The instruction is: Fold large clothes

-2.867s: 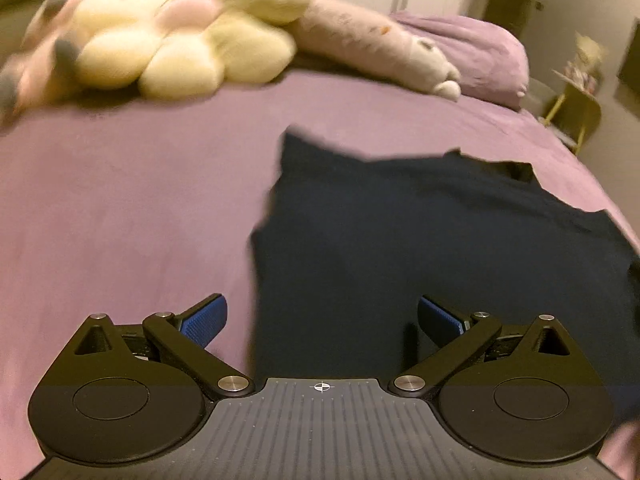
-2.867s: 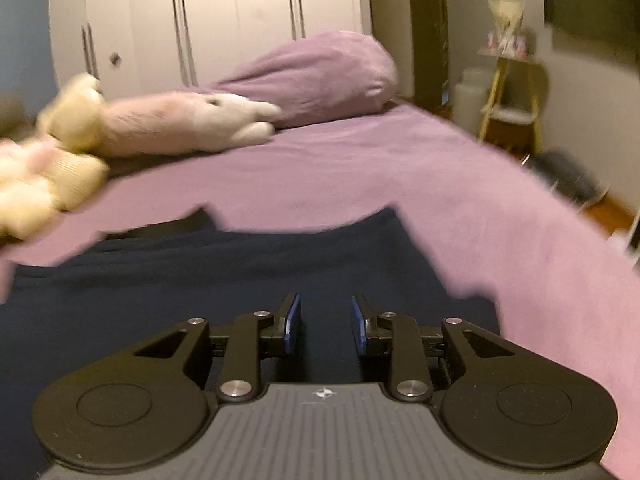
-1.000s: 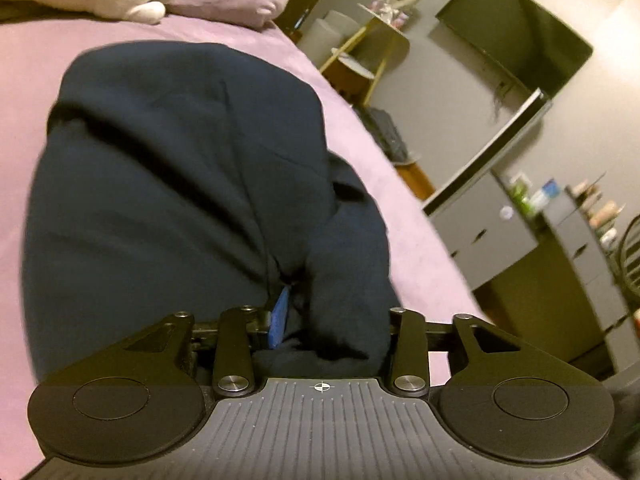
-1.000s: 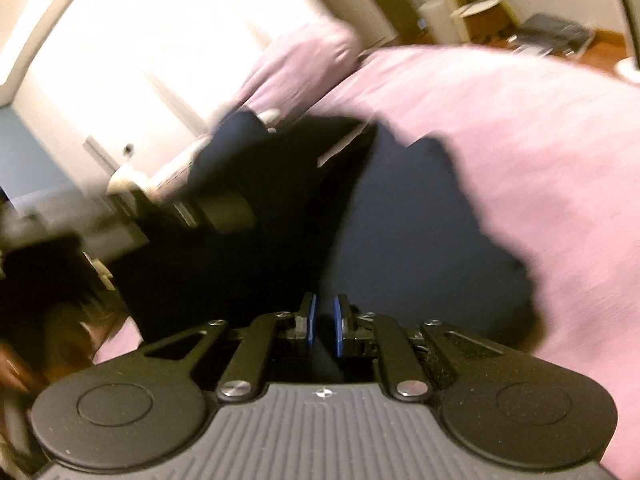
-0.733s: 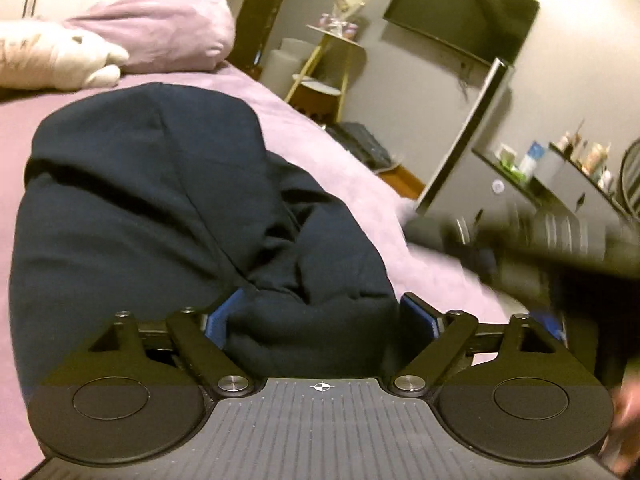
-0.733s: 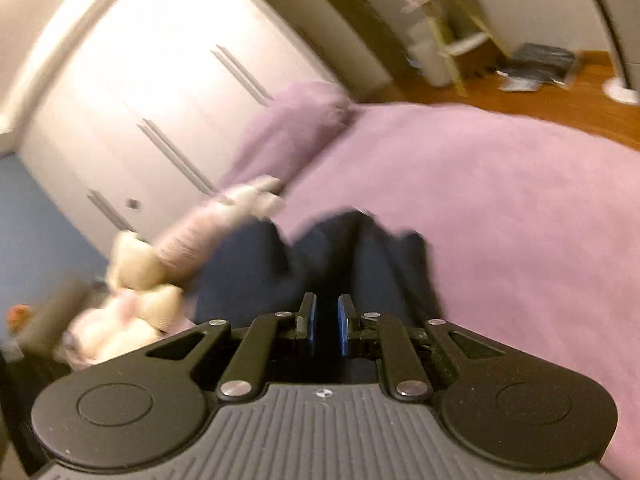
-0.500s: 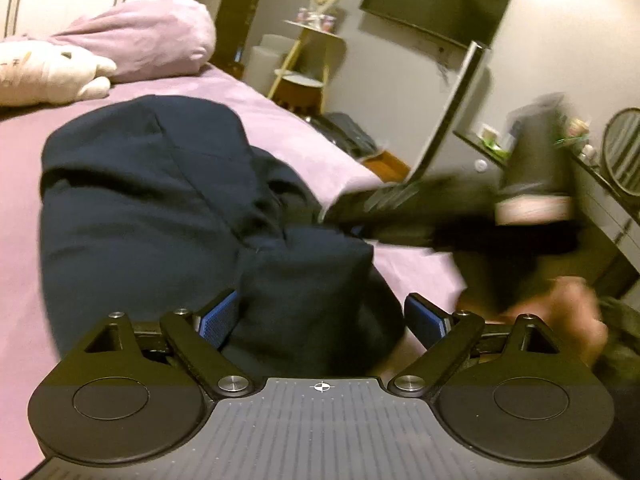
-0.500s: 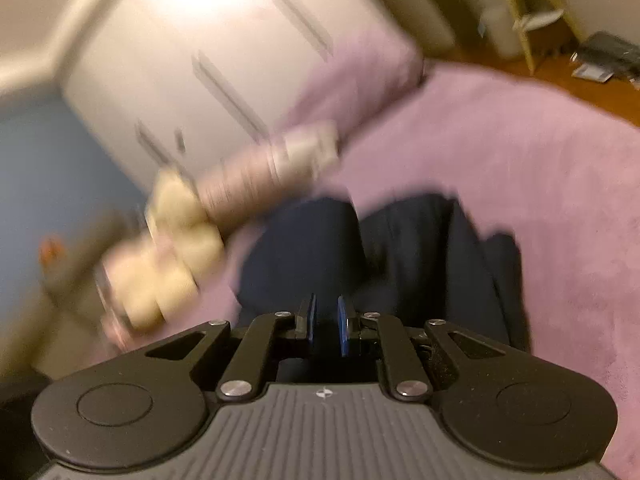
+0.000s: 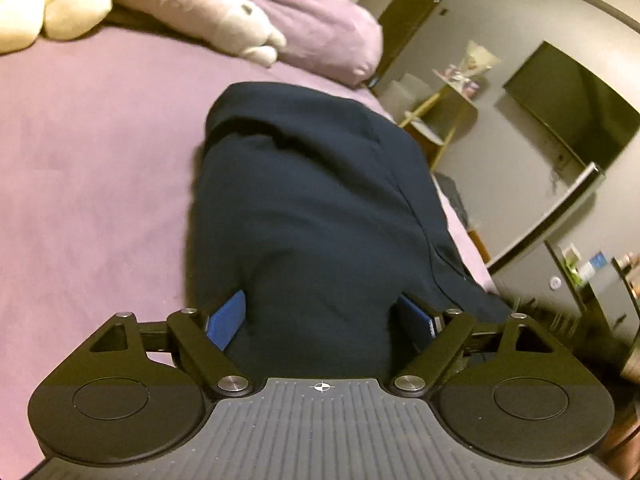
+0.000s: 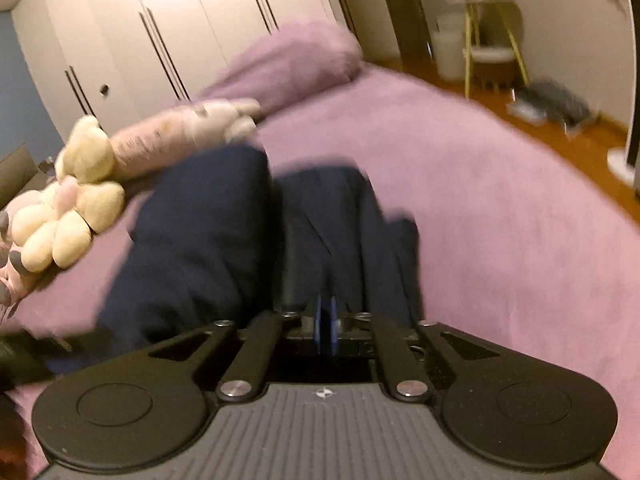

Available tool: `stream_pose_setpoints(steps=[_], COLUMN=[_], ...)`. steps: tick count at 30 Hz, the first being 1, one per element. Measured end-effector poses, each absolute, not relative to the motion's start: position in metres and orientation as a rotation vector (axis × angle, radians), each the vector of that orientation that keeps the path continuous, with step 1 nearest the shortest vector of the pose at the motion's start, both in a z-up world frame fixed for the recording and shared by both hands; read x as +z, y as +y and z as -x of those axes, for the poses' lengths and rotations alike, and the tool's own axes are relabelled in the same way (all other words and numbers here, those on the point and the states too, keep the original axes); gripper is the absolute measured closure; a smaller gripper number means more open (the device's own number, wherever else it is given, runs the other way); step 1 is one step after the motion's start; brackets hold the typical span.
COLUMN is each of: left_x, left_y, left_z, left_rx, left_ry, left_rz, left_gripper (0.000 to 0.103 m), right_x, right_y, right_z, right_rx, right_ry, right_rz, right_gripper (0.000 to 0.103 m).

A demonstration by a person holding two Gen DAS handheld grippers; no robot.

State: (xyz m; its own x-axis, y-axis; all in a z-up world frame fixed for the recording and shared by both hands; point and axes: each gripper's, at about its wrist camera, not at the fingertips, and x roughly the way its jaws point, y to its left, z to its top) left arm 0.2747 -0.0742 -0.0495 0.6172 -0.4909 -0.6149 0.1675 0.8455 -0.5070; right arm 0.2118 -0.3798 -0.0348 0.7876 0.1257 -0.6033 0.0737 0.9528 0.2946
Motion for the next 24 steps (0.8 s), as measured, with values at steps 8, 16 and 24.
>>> stream_pose_setpoints(steps=[8, 16, 24], left_x=[-0.046, -0.017, -0.071], left_y=[-0.059, -0.066, -0.152], left_z=[-0.275, -0.341, -0.417], left_rx=[-0.439, -0.147, -0.065], left_ry=[0.844, 0.747, 0.704], left_rz=[0.449, 0.440, 0.357], left_gripper=[0.012, 0.009, 0.005], right_x=[0.022, -0.079, -0.096], right_y=[-0.291, -0.271, -0.322], right_z=[-0.316, -0.390, -0.368], right_rx=[0.179, 0.024, -0.014], right_ry=[0.631, 0.705, 0.628], right_rz=[-0.167, 0.087, -0.088], right_gripper=[0.093, 0.091, 0.094])
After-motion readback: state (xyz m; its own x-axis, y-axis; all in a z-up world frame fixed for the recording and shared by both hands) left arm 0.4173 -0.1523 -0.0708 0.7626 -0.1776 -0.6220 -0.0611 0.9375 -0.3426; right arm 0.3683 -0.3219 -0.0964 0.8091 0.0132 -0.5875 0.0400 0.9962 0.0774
